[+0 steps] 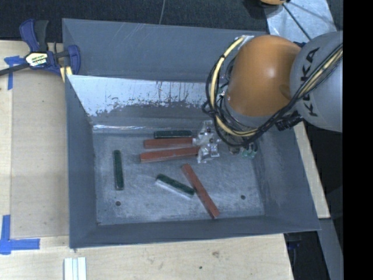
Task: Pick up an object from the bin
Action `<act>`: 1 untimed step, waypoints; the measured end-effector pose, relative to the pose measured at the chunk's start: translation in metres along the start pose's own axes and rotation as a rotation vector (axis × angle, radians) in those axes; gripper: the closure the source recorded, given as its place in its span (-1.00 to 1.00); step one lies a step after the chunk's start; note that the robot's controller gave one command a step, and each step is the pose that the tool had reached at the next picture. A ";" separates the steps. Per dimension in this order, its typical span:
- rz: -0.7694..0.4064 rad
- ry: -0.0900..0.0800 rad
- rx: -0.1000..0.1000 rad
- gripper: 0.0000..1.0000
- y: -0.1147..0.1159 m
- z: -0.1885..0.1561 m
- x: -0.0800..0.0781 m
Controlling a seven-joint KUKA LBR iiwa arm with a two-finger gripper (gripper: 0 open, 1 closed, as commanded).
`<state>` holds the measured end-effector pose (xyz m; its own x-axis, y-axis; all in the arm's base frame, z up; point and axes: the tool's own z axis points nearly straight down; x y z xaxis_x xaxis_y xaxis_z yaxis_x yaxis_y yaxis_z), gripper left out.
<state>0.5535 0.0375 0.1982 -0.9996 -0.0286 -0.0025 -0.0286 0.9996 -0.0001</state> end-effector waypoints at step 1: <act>-0.397 0.000 -0.001 1.00 -0.044 -0.139 0.030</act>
Offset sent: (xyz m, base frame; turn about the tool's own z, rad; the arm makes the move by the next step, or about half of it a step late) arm 0.0000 0.0000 0.0000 0.0000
